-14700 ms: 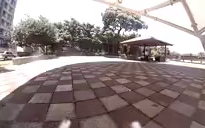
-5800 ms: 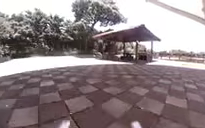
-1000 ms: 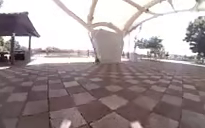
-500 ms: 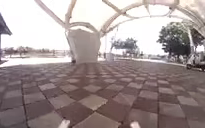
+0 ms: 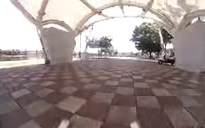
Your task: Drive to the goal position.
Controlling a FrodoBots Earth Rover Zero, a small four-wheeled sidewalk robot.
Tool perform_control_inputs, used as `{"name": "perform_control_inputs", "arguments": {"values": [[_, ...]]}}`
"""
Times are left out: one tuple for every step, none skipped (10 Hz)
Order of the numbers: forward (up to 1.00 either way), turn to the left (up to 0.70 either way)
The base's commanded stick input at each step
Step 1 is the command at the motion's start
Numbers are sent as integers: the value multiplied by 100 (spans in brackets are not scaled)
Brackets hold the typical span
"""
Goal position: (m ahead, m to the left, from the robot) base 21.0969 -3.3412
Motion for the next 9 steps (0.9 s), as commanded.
{"name": "perform_control_inputs", "arguments": {"values": [[70,0],[70,0],[70,0],[70,0],[70,0],[70,0],[70,0],[70,0],[70,0]]}}
